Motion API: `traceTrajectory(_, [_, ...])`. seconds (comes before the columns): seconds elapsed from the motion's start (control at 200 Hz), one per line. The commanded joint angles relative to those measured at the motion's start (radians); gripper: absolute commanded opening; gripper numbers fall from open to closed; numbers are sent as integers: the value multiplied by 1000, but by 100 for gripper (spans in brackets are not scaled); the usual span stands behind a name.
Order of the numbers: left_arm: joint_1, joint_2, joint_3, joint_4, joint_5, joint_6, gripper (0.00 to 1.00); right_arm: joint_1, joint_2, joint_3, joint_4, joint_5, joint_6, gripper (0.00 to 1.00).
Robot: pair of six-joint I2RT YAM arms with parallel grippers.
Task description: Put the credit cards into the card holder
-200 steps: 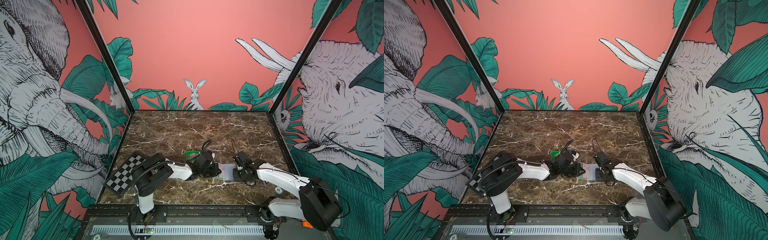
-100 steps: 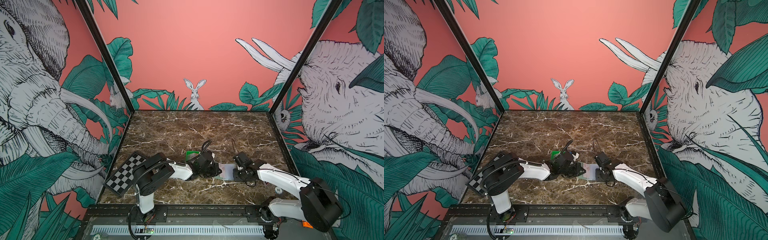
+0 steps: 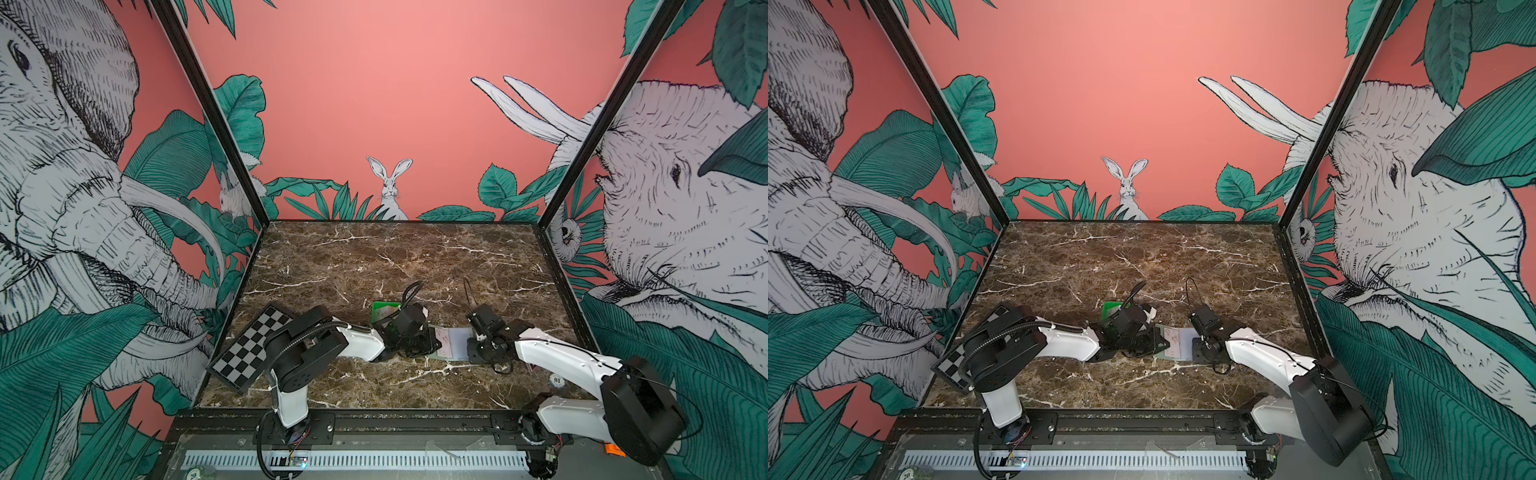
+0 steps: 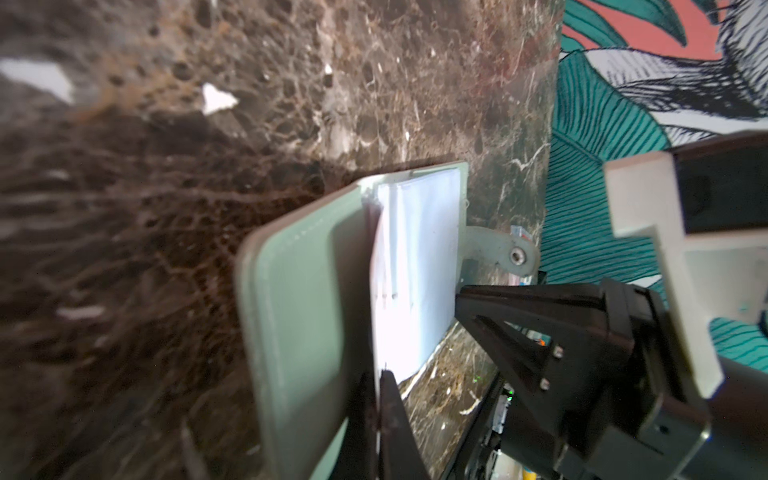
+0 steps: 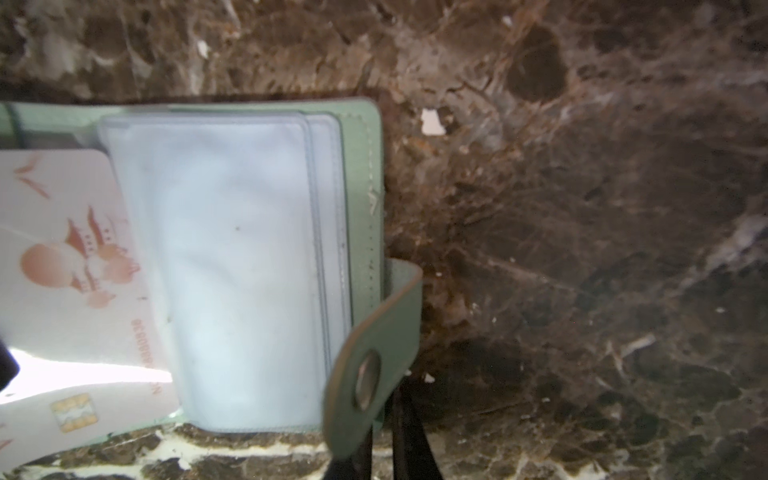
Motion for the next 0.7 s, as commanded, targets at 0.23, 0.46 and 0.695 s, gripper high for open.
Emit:
traceTrajectory(0.23, [-4,31,13,34,18,-16,0,-4,2,-5,-26,10,-4,12])
traceTrajectory(0.46, [4,67,-7,135,54,-58,0,-4,-2,-10,-27,11,-5,12])
traceTrajectory(0.695, [5,78,-12,159,73,-63,0,-4,1,-6,-28,9,-5,12])
